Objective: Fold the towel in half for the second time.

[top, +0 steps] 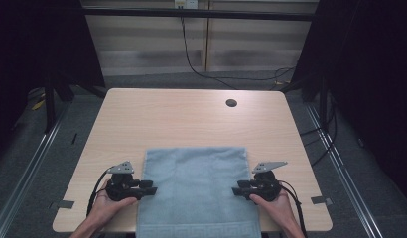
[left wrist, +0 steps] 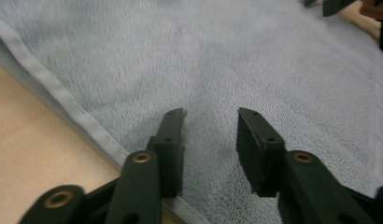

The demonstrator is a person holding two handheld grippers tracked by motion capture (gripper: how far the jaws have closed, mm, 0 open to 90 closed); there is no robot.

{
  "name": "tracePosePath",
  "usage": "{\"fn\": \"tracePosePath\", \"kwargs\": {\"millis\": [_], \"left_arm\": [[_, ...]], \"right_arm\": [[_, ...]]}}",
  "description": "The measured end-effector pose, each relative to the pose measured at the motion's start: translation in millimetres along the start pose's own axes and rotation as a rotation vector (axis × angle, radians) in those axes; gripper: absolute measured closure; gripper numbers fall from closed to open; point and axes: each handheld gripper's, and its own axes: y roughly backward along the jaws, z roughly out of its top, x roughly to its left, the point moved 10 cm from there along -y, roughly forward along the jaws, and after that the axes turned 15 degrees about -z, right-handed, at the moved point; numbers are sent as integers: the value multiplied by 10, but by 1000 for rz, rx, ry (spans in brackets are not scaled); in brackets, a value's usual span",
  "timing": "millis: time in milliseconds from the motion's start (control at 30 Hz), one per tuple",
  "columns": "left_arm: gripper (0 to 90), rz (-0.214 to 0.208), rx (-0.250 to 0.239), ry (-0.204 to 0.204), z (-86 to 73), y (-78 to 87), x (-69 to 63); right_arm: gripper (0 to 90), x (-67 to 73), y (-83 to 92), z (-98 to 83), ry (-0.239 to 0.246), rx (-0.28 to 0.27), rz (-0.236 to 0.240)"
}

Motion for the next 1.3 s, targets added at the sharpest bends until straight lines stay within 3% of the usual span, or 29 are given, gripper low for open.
{"fn": "tracePosePath", "kwargs": {"millis": [33,100,200,267,400,467,500,600,767,933,1100,1167,1233,1300], "left_arm": [[610,-8,-16,3,39,27,24],[576,27,-26,19,99,97,149],[571,64,-84,53,211,206,360],[564,123,-85,62,261,284,517],[529,165,-129,74,390,411,686],[512,180,-105,92,418,430,756],[499,189,-122,83,454,445,786],[488,198,-119,93,521,438,862],[489,217,-82,64,618,361,958],[477,213,-108,86,675,288,1046],[417,215,-53,112,569,161,1120],[404,199,-68,121,563,123,1121],[420,223,-34,109,536,91,1136],[462,221,-36,106,531,72,1138]], "right_arm": [[571,-42,20,52,-2,-23,-20],[564,-120,57,159,-13,-59,-34],[560,-264,79,314,-20,-100,-73],[557,-355,66,416,-39,-128,-74],[495,-506,-39,566,-53,-121,-78],[476,-573,-105,634,-56,-115,-81],[472,-613,-137,675,-51,-119,-92],[459,-738,-199,796,-77,-145,-104],[460,-948,-372,860,-72,-85,-129],[462,-1073,-483,847,-85,-66,-143],[456,-1082,-596,787,-91,-43,-126],[469,-1060,-628,774,-80,-35,-130],[484,-1041,-665,749,-66,-19,-132],[497,-1039,-686,728,-60,-10,-133]]}}
